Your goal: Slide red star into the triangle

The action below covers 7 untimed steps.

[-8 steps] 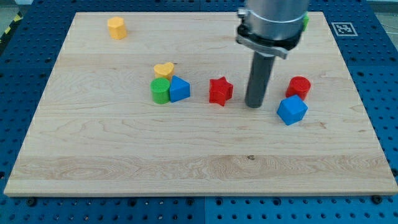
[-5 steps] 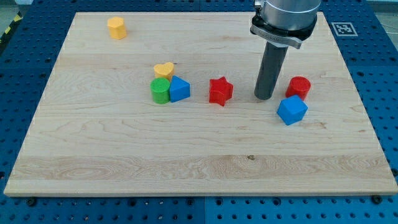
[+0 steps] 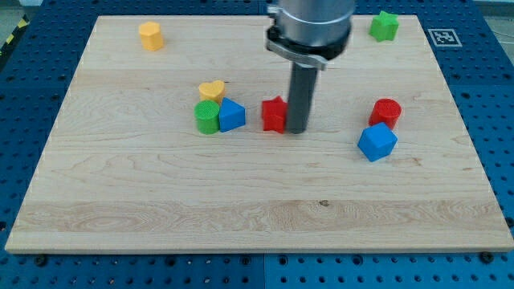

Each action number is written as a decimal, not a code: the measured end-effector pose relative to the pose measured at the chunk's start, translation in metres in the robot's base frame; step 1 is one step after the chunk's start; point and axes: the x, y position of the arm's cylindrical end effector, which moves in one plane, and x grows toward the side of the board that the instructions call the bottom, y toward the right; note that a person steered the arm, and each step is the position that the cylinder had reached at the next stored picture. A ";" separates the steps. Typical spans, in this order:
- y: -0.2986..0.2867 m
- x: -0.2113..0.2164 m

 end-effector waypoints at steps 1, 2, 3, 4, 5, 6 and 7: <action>-0.018 -0.009; -0.025 -0.015; -0.012 -0.021; 0.019 -0.021; 0.057 -0.021; 0.064 -0.021; 0.064 -0.021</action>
